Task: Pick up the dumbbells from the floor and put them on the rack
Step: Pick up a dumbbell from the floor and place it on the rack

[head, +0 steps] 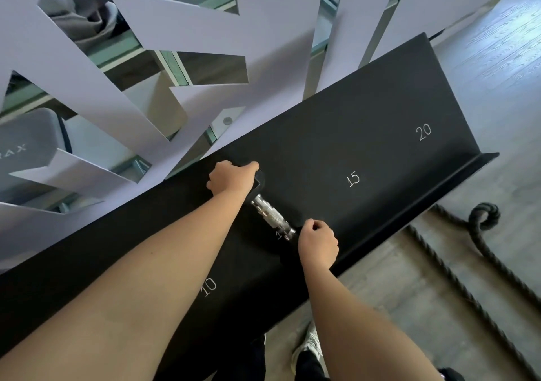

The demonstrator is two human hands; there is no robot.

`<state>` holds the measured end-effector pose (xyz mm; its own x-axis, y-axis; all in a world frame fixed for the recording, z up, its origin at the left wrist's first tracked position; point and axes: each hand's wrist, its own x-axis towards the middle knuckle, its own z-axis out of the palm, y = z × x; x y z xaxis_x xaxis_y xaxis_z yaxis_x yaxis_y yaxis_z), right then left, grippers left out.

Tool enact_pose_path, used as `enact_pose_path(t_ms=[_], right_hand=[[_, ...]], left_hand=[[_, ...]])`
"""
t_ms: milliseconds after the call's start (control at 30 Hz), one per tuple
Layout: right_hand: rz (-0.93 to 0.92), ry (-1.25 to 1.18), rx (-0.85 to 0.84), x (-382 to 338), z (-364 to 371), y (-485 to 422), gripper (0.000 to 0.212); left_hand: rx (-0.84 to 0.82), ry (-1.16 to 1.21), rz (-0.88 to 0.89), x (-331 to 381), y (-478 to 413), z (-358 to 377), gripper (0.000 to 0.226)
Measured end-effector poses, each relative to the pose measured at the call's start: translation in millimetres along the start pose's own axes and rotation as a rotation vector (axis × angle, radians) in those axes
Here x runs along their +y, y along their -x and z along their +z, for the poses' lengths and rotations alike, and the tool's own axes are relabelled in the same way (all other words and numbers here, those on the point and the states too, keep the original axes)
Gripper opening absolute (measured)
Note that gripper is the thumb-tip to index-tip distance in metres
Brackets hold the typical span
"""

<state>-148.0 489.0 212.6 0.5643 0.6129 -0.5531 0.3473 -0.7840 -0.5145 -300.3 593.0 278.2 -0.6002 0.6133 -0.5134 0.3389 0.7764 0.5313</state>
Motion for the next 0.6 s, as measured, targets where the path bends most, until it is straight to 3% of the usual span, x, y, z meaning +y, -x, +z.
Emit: enact_pose_path(t_ms=[200,600], right_hand=[[-0.115,0.079,-0.035,39.8,3.5,-7.6,0.042],[-0.112,-0.079,-0.131,13.7,-42.4,-23.0,0.039]], left_hand=[[-0.021,-0.061,0.077,-27.5,33.5,31.0,0.062],[0.041,-0.149,0.236,-17.3,66.9,14.7,0.043]])
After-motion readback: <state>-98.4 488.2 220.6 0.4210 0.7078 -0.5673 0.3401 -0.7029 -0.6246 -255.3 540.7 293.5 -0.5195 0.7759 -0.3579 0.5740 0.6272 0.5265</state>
